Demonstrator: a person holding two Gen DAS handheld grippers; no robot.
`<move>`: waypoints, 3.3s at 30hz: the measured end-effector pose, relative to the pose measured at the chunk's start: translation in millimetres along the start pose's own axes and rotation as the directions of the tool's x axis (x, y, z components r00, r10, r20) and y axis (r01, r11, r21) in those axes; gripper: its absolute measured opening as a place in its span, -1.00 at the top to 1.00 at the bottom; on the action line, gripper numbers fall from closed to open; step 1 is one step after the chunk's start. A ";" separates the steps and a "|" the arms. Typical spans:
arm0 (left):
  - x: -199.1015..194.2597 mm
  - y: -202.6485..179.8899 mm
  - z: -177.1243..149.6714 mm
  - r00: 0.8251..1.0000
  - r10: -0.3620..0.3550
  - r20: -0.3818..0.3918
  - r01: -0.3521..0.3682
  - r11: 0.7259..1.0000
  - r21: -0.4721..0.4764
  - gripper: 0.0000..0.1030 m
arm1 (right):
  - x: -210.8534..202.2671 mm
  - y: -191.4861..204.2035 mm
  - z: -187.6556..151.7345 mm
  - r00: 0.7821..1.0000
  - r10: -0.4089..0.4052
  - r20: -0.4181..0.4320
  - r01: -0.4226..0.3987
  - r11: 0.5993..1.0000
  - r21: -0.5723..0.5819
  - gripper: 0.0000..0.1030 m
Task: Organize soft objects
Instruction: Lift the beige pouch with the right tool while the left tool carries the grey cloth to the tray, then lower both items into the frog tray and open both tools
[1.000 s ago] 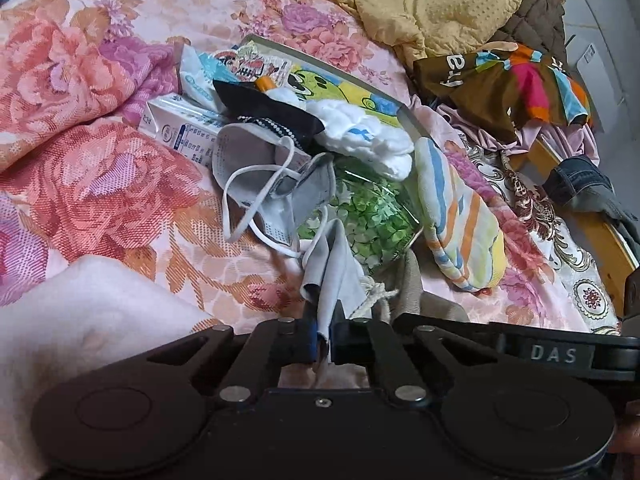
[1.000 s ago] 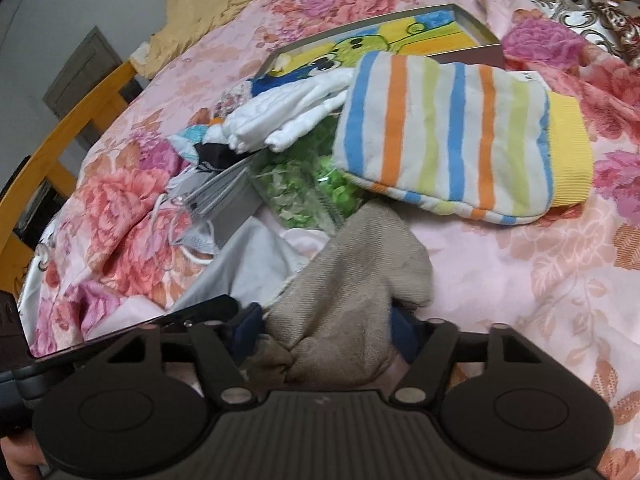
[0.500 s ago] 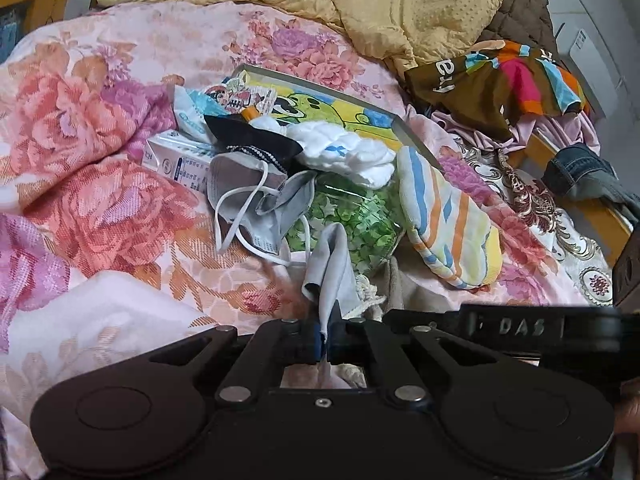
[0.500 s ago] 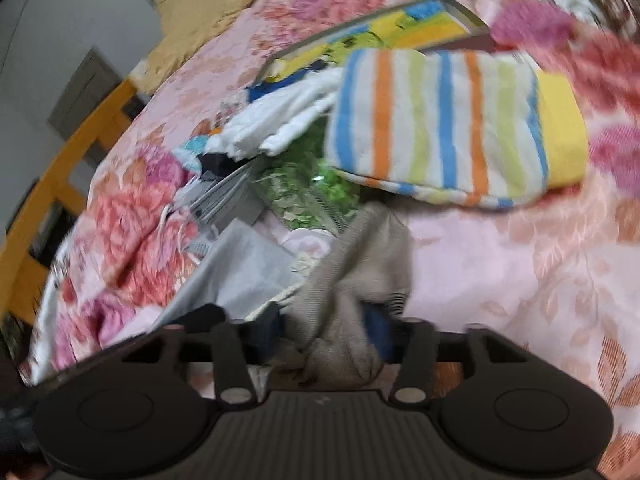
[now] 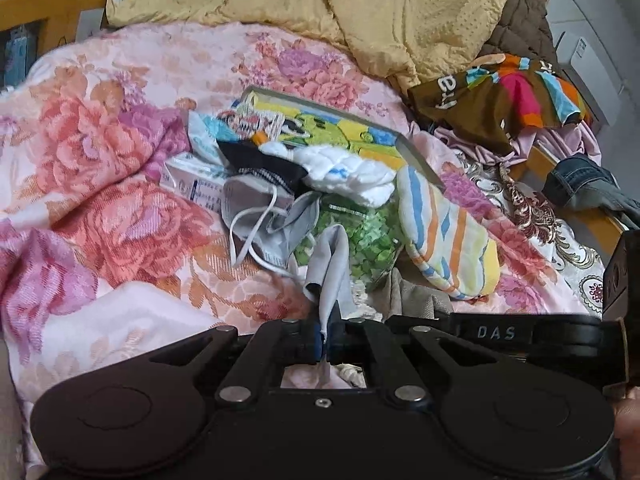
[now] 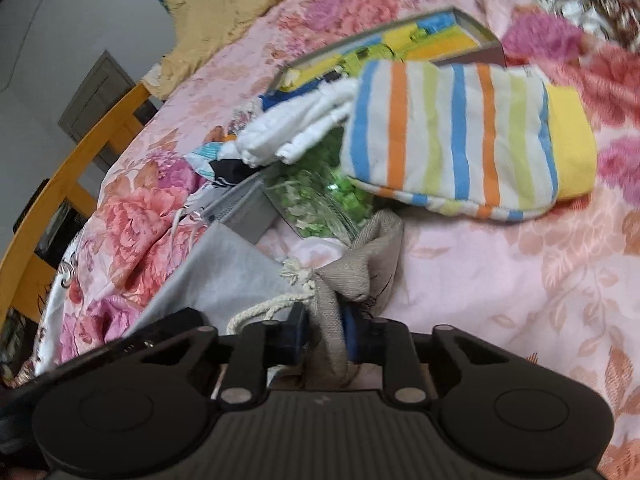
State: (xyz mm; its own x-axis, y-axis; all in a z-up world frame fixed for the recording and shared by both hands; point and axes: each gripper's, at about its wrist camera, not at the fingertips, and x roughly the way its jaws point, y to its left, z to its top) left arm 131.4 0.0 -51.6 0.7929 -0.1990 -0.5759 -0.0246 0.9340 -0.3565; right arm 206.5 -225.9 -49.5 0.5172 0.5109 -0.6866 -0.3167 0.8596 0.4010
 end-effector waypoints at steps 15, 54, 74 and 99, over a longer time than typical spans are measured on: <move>-51.7 -15.7 27.0 0.986 -0.046 0.161 0.046 0.999 0.000 0.99 | -72.6 25.6 -10.7 0.929 0.102 0.356 -0.048 0.986 -0.158 0.74; 117.5 -52.0 203.3 0.973 -0.073 0.219 0.083 0.996 -0.037 0.99 | 24.1 -65.6 202.2 0.818 0.022 0.575 -0.025 1.000 -0.003 0.72; 235.9 -43.1 195.7 0.999 -0.003 0.037 0.009 0.988 -0.154 0.99 | 99.8 -100.8 235.9 0.910 -0.059 0.411 0.036 0.997 0.063 0.70; 269.6 -23.3 195.5 0.999 0.001 -0.047 -0.011 0.981 -0.195 0.98 | 106.7 -102.1 264.4 0.863 -0.039 0.503 0.033 0.999 0.022 0.65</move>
State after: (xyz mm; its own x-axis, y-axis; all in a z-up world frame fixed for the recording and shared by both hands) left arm 464.7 -17.4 -54.8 0.7632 -0.2115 -0.6105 -0.1513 0.8601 -0.4872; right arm 504.3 -256.5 -3.3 0.8590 0.4123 -0.3036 -0.2820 0.8758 0.3917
